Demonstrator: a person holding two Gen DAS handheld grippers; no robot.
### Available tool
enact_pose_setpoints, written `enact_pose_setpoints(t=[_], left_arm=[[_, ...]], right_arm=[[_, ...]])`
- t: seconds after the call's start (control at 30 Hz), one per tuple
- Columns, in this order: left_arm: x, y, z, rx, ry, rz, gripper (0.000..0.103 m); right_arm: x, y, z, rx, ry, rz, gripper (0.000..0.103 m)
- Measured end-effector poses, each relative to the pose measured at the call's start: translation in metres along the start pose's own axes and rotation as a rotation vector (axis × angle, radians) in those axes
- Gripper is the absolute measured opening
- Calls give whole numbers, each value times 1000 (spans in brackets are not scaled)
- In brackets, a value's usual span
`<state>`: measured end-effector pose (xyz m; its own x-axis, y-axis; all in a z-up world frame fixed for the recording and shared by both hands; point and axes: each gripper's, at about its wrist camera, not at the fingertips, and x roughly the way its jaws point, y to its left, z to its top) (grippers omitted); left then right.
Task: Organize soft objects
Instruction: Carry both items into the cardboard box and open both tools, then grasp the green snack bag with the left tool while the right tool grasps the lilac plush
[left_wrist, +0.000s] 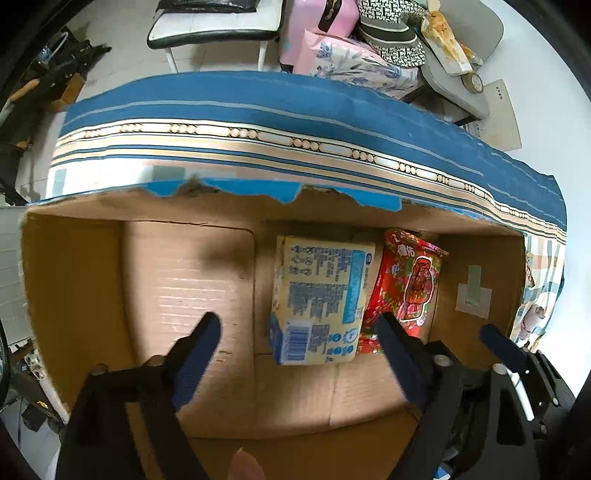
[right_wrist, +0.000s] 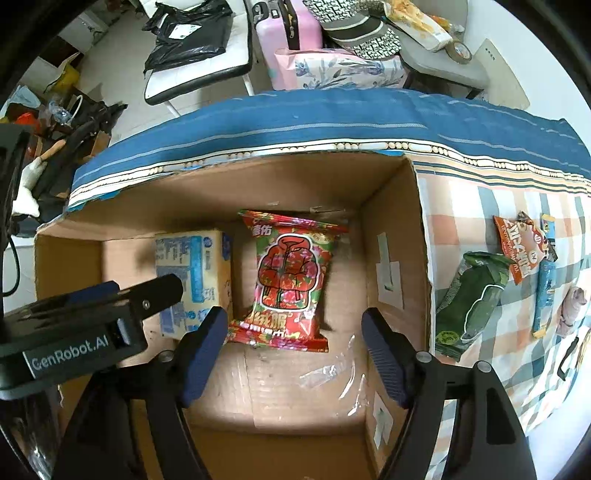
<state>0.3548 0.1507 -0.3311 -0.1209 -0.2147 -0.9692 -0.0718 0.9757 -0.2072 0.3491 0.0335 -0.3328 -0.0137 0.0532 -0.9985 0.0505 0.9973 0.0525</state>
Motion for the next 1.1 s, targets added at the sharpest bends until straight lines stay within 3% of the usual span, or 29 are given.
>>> enact_pose_setpoints(t=[0.17, 0.67, 1.1], left_arm=[[-16, 4, -16, 7, -70, 67, 102], [-87, 19, -122, 32, -302, 160, 102], [-138, 2, -195, 24, -408, 201, 102]], right_arm=[[-12, 3, -16, -20, -7, 14, 103], [-75, 4, -110, -85, -138, 9, 103], [-141, 5, -177, -150, -236, 85, 103]])
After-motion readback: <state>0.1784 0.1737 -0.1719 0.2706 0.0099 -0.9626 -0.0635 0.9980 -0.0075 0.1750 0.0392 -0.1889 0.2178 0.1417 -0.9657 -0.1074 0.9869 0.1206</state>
